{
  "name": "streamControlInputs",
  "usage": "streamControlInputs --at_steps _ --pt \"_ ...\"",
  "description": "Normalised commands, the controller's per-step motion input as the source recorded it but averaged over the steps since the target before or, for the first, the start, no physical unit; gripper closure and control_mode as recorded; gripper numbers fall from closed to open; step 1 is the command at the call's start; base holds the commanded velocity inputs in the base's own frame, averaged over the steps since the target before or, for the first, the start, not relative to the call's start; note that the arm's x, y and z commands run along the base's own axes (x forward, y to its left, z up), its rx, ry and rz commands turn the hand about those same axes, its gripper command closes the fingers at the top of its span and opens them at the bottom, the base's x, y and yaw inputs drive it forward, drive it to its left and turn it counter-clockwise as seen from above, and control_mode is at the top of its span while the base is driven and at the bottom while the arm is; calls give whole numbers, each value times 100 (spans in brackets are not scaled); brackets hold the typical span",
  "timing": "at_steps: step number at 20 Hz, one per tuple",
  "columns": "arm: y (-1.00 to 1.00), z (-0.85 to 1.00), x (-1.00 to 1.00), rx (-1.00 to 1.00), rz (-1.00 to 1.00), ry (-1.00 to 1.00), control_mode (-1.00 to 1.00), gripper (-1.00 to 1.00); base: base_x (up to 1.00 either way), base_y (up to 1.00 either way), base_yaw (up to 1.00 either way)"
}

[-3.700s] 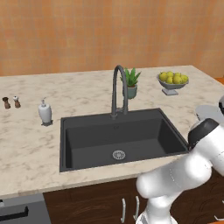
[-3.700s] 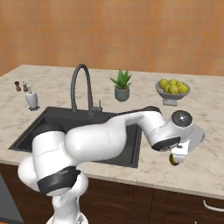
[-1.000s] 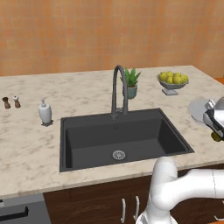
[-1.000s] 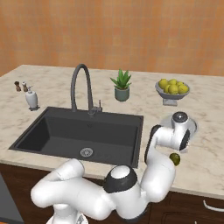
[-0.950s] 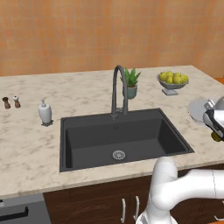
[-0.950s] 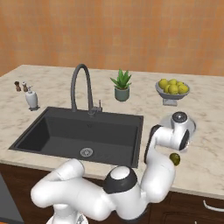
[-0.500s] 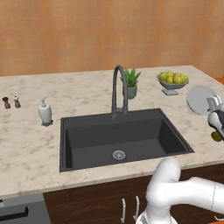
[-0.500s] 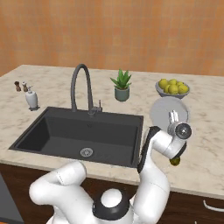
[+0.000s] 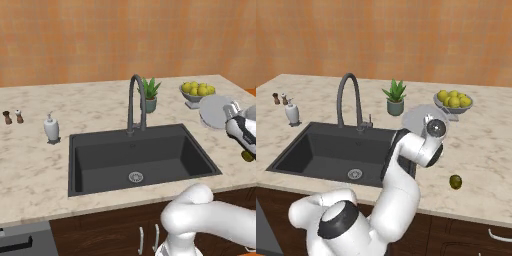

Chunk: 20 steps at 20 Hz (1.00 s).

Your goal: Put the colander in the sink, put the kiwi in the colander, and turn on the sink faucet and pour water over the colander.

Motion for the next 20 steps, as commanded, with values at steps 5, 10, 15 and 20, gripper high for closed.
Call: streamControlInputs --at_steps 5,10,15,20 --pt "82 49 -32 0 0 41 -100 100 0 0 0" --pt "64 8 -17 6 7 39 -100 100 0 0 0" --pt "42 -49 0 20 25 20 -100 100 0 0 0" --pt "18 -69 0 25 29 0 -100 100 0 0 0"
